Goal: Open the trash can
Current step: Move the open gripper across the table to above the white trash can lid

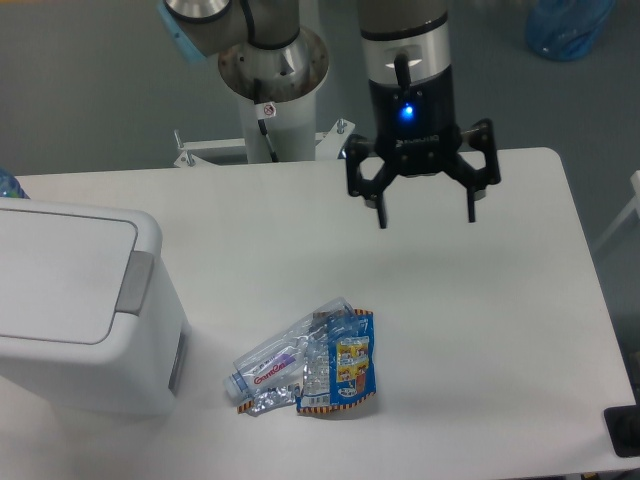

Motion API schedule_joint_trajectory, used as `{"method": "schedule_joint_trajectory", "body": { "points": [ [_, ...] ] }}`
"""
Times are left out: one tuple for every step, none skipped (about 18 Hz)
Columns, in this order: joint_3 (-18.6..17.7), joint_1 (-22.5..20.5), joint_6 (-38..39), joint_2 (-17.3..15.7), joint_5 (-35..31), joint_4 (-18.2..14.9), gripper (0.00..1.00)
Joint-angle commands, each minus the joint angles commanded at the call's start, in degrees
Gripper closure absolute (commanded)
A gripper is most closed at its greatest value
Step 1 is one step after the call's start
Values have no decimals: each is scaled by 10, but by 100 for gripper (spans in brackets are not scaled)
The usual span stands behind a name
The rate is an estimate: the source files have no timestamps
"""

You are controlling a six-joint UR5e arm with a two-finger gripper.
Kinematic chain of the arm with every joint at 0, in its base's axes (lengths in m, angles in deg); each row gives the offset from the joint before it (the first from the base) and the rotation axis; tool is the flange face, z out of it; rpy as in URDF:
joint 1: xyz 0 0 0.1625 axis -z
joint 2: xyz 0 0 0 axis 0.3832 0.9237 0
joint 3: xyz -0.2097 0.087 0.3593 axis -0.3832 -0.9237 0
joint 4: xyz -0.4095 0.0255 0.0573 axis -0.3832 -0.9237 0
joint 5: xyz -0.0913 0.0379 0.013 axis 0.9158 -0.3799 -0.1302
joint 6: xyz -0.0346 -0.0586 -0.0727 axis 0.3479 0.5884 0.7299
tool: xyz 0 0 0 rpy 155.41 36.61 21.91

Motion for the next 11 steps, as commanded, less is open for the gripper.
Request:
{"method": "schedule_joint_trajectory", "body": {
  "points": [
    [1,6,19,3,8,0,0],
    [1,14,34,5,14,0,0],
    [1,25,50,10,17,0,0],
    [1,27,57,12,19,0,0],
    [1,34,63,14,21,0,0],
    [-1,43,67,18,24,0,0],
    [-3,54,68,25,23,0,0],
    [-6,60,69,28,23,0,0],
    [-6,65,71,32,23,0,0],
    [-6,70,80,35,24,-1,0],
    [-6,80,99,35,25,-1,0]
  ]
}}
